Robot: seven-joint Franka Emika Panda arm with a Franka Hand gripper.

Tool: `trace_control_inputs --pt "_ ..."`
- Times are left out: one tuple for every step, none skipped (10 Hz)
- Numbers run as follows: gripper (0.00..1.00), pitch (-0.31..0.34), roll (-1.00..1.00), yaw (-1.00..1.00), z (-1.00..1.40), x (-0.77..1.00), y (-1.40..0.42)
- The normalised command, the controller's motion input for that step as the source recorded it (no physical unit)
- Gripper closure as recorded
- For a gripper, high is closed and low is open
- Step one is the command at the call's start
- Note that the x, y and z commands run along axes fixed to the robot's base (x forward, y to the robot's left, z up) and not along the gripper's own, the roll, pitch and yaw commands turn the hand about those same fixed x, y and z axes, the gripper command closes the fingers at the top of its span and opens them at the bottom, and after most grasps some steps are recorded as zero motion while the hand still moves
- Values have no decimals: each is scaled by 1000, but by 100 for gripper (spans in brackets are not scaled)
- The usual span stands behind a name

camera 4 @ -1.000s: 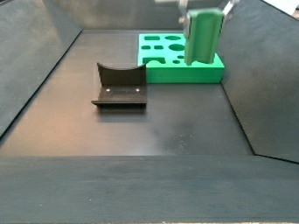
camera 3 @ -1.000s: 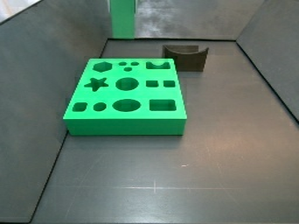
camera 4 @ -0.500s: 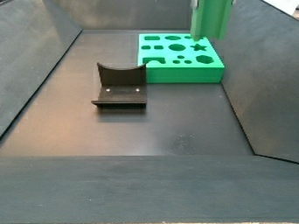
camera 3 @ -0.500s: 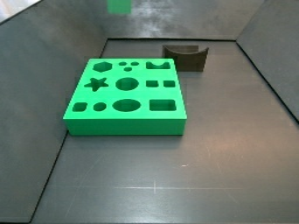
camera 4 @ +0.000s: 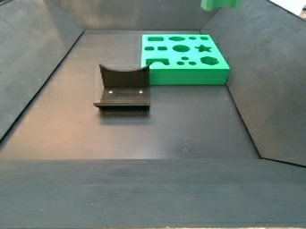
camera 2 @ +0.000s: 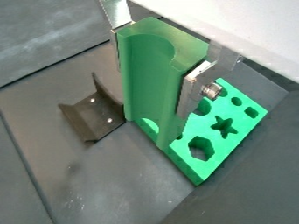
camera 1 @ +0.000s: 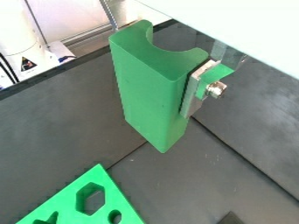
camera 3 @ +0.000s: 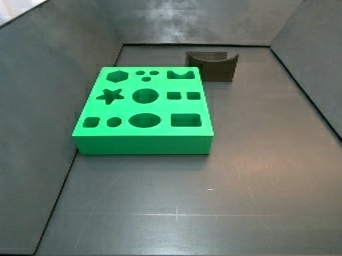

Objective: Pick up the arch object. Move up. Rotate the arch object. Move to above the board. Insert the arch object.
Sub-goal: Move to above the board.

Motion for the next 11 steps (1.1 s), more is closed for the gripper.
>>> trace_control_inputs --pt "100 45 31 -509 174 303 -1000" --pt "100 81 19 -256 182 312 -1000" --pt "100 97 -20 -157 185 319 -1000" --pt "100 117 -15 -52 185 326 -1000" --pt "100 121 -4 -26 186 332 -1000" --pt "100 132 -8 -9 190 346 -1000" --pt "100 126 4 6 193 359 -1000" --pt "100 128 19 1 194 365 -1000" --pt "100 130 22 9 198 393 -1000" --pt "100 138 31 11 201 418 -1000" --pt "100 139 64 12 172 383 -830"
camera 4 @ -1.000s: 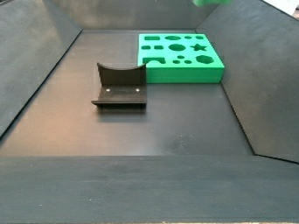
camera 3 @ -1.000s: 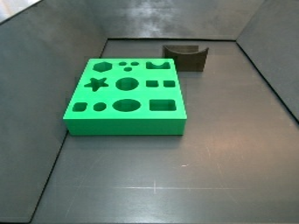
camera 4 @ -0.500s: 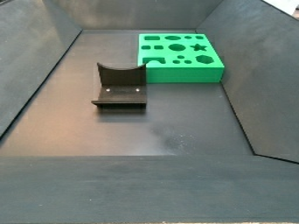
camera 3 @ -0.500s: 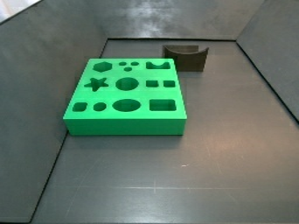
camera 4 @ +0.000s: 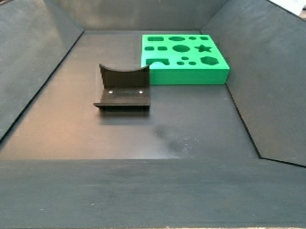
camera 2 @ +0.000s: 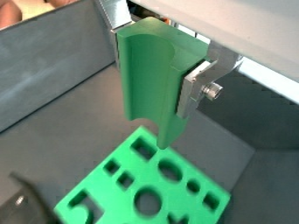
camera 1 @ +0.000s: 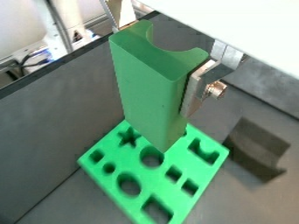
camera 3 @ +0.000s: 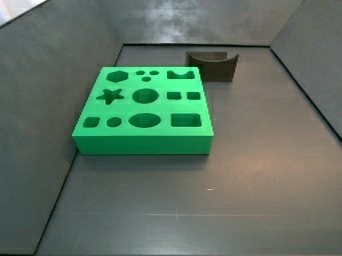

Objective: Pick up the arch object. Move up. Rotate the arch object. Move to above the board. Insert the arch object.
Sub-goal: Move to above the board, then insert the arch object.

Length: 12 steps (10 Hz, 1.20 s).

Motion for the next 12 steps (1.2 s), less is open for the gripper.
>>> trace_control_inputs --pt "100 144 88 11 118 298 -573" --pt "100 136 95 9 69 201 -300" --pt "100 128 91 11 53 159 -221" --pt "100 0 0 0 -49 0 3" --pt "100 -70 0 0 -374 -11 383" --pt "100 -147 46 0 -783 -23 577" --pt "100 -104 11 0 -931 0 626" --pt "100 -57 -13 -20 -977 29 637" --pt "100 -49 -69 -91 -909 17 774" --pt "100 -73 -46 -77 -826 0 749" --pt "100 -100 -79 -54 -806 0 711" --pt "100 -134 -30 -69 -769 0 571"
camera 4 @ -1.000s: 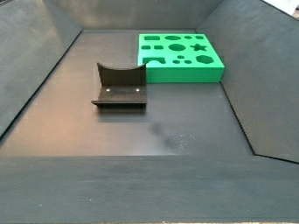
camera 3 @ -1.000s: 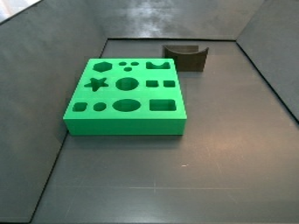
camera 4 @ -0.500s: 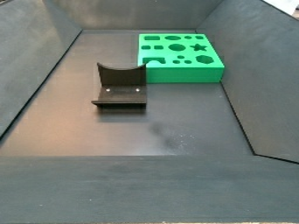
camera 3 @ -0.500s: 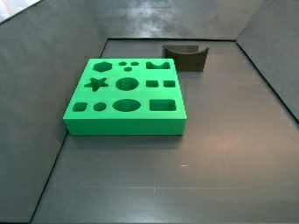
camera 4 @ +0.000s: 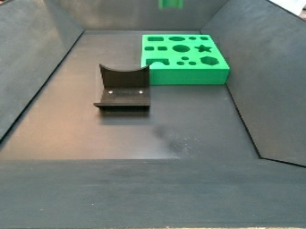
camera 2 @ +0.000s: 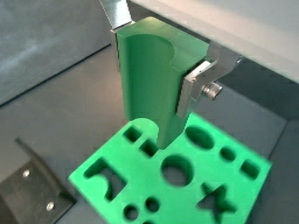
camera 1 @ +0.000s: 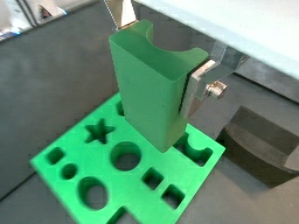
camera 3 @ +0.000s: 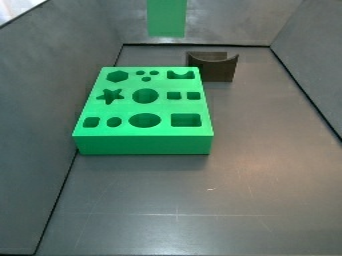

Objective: Pick up the arch object. Move up. Rotate the arch object. Move to above the board. Insert the arch object.
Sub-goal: Insert the arch object.

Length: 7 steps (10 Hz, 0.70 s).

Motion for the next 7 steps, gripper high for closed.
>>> trace_control_inputs --pt "100 -189 0 -23 -746 0 474" --pt "100 -196 40 0 -709 0 429" --pt "100 -210 60 0 -646 74 400" --pt "100 -230 34 0 -589 180 411" --pt "100 -219 6 0 -551 274 354" --pt "100 -151 16 0 -443 391 286" --pt "100 -67 56 0 -394 369 240"
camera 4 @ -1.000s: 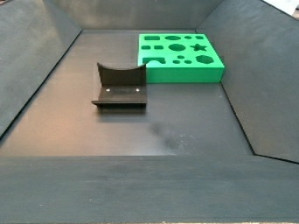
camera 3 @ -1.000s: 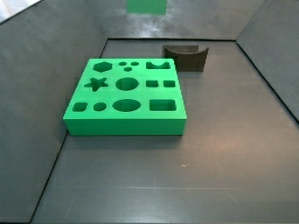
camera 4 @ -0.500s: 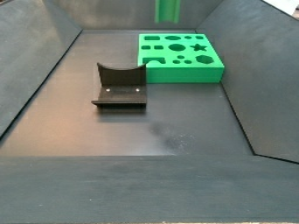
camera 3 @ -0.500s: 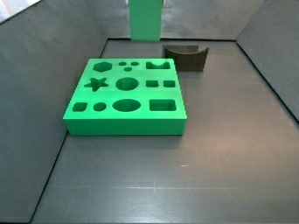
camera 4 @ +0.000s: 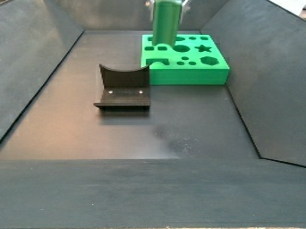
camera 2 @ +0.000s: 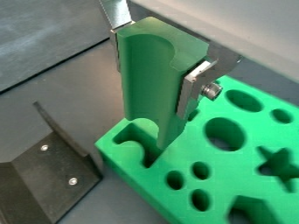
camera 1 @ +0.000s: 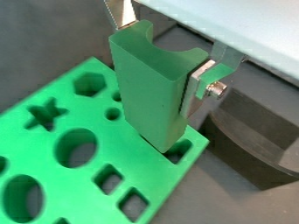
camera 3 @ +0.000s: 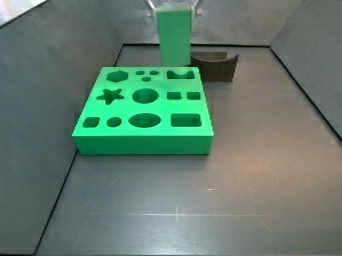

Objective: Pick up the arch object. Move up. Rotate the arch object. Move to above the board. Insert the arch object.
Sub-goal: Insert the arch object.

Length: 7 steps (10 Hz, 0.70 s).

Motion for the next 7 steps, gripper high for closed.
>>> trace_control_inputs --pt "100 -16 10 0 -331 157 160" --pt "100 0 16 0 -251 71 137" --pt "100 0 19 89 -237 109 86" --pt "100 0 49 163 -286 226 14" --pt "100 0 50 151 -286 234 0" --pt "100 16 34 129 -234 203 0" --pt "100 20 59 169 -206 111 0"
